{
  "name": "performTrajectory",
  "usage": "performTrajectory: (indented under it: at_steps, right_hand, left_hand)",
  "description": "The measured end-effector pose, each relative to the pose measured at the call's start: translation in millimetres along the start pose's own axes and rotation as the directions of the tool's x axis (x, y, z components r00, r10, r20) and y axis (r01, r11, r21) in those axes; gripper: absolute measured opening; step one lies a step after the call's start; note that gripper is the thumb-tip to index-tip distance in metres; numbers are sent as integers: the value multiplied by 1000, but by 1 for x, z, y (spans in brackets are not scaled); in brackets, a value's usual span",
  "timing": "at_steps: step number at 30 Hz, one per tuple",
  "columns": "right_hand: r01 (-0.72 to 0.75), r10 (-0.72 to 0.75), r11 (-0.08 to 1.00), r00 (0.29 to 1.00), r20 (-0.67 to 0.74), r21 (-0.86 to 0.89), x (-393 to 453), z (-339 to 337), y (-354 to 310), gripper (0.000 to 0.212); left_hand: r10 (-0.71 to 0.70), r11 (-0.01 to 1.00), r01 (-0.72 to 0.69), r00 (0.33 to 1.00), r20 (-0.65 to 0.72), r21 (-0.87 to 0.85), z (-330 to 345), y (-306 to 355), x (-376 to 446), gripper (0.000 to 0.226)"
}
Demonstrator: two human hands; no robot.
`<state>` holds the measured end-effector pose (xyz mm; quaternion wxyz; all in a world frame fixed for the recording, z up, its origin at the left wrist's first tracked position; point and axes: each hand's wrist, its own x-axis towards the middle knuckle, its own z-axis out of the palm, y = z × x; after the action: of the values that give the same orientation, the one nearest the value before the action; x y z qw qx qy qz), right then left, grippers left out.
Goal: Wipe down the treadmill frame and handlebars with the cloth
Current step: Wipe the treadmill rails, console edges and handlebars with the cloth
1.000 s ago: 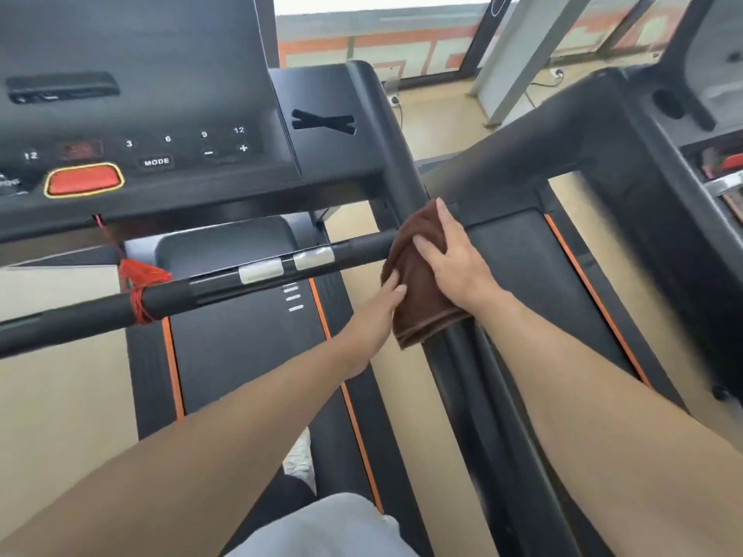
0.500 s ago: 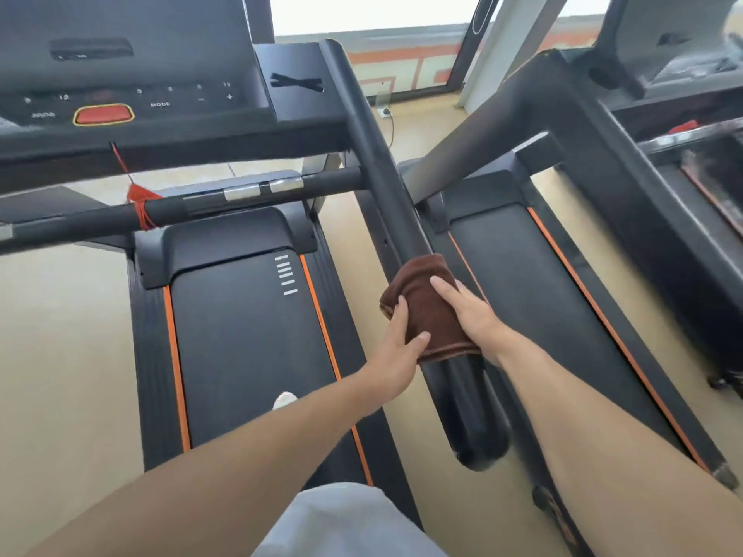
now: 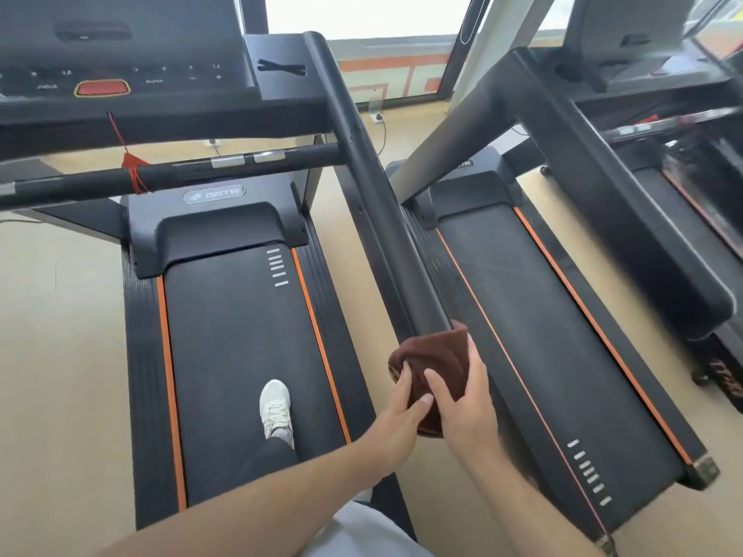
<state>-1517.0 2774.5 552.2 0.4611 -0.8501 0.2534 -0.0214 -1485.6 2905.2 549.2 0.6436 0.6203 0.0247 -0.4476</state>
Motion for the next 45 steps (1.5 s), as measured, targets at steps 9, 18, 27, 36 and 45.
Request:
performTrajectory:
  at_steps: [9,18,27,36,45]
  right_hand:
    - [401,-459,518,876,150,-755,29,24,-21,54]
    - [290,-279,587,949,147,-756,161,73,-103,77]
    - [390,-286,622,920,266,-679,303,122,-197,63]
    - [176,-143,979,954,264,-105,372,124,-239,51]
    - [-234,235,972,957,167,-27,329,97,-206,60]
  left_hand:
    - [-128,951,103,989,-71,-290,-27,7,19,39]
    - [34,986,-59,987,-155,-159,-121,92,63,48]
    - [112,989,-135,955,-276,-67,-225,153,91,48]
    - [56,998,-54,950,-309,16,-266,153,83,25]
    - [16,996,3,976,-218,87,-237,156,61,26]
